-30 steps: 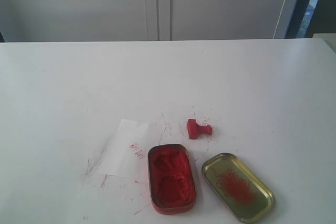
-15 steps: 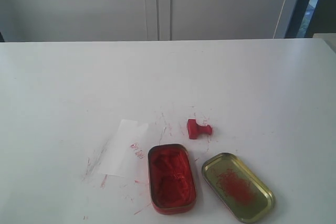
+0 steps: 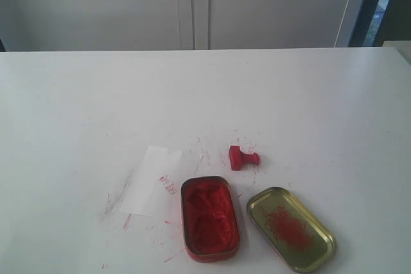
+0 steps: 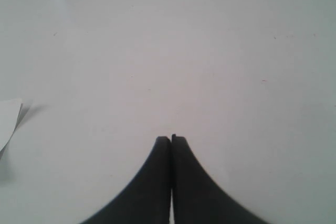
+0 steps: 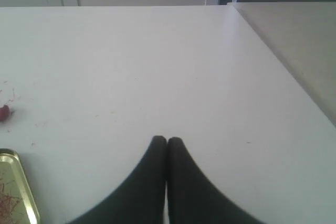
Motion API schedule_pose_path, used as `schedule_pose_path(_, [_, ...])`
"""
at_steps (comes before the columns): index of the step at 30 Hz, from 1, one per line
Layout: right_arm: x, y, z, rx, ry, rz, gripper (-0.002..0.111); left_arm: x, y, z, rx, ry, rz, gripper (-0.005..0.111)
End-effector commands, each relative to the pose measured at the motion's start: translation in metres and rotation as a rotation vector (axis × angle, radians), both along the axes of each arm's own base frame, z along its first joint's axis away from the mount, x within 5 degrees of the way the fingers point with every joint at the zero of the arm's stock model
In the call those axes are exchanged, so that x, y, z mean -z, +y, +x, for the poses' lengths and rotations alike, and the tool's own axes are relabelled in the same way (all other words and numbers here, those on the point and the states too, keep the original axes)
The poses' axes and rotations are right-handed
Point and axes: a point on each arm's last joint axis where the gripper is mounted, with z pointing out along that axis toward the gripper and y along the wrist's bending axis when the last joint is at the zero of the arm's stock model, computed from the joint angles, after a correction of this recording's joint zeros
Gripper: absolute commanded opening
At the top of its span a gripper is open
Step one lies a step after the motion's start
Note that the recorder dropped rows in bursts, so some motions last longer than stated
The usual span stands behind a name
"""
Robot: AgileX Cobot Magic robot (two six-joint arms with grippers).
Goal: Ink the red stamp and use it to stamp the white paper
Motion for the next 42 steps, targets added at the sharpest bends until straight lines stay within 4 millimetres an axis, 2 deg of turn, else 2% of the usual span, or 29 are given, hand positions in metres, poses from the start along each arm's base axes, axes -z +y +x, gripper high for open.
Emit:
schedule_pose_path(1, [-0.0008, -0.0001, 0.0004, 0.002, -0.026, -0.002, 0.0, -0.0015, -0.0003, 0.0002, -0.002, 0.002, -0.01, 0.0])
schedule_pose_path(22, [-0.0009, 0.0017, 0.0005, -0.003, -0.031, 0.058, 0.0, -0.0015, -0.0003, 0.0002, -0.002, 0.002, -0.01, 0.0])
schedule_pose_path(42, [-0.0009, 0.0014, 0.0005, -0.002, -0.031, 0.047, 0.0, -0.0015, -0.0003, 0.0002, -0.002, 0.002, -0.01, 0.0])
